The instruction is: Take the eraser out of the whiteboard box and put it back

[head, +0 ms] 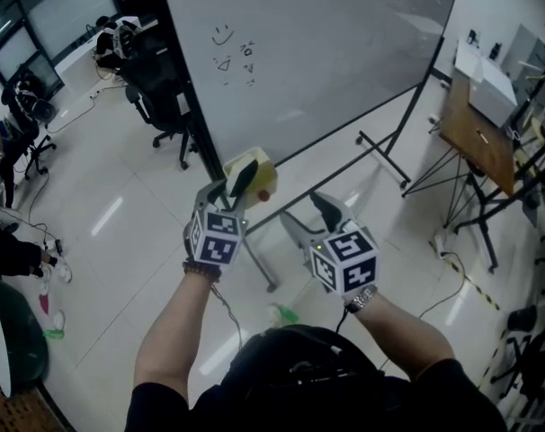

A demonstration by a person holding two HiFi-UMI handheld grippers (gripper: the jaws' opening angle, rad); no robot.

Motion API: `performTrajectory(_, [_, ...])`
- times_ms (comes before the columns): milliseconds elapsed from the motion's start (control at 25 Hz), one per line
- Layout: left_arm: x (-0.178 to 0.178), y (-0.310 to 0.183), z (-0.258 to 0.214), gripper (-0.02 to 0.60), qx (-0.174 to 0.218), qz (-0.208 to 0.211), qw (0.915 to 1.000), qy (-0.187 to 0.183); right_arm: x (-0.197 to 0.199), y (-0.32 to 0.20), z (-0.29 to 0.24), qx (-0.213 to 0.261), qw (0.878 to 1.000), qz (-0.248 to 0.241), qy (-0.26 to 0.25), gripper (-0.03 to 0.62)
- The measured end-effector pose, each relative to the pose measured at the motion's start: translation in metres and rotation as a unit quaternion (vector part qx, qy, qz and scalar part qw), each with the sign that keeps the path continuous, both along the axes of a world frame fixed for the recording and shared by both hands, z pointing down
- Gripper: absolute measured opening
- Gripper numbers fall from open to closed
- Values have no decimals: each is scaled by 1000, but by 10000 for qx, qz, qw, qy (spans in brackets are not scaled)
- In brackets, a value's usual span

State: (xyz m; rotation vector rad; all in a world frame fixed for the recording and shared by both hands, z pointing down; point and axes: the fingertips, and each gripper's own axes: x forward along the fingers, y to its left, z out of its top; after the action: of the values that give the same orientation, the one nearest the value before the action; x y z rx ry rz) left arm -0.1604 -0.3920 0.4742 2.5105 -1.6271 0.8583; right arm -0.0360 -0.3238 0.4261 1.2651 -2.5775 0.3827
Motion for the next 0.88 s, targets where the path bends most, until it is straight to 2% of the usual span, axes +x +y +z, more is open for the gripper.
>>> performTrajectory(440, [3,-52,11,158,-47,269,9991,-310,-6,-38,13,-110,9998,171,20,325])
performTrajectory(880, [3,-73,26,158,-137,332,9981,-503,-11,-61,18,-166,9997,197,25,325])
